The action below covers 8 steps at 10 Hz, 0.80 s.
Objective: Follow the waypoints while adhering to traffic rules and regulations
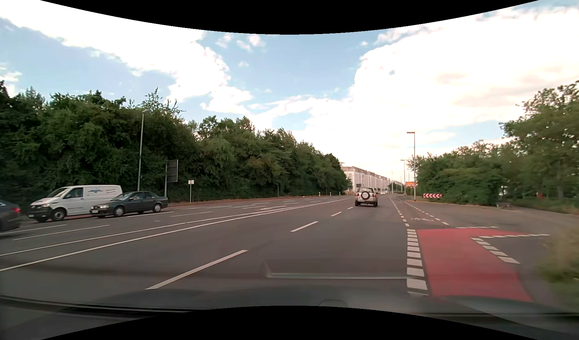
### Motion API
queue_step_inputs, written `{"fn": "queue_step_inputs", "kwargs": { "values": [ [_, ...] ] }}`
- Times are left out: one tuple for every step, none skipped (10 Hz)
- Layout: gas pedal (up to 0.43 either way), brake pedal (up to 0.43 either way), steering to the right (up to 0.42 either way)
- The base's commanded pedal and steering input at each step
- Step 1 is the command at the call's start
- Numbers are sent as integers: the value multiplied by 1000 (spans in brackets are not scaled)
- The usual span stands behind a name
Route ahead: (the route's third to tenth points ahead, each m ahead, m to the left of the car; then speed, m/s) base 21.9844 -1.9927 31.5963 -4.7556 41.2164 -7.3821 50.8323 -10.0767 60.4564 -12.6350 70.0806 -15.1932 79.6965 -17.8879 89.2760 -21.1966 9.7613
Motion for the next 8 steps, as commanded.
{"fn": "queue_step_inputs", "kwargs": {
  "values": [
    [248, 0, 101],
    [248, 0, 100],
    [248, 0, 100],
    [248, 0, 99],
    [248, 0, 94],
    [248, 0, 87],
    [248, 0, 76],
    [248, 0, 69]
  ]
}}
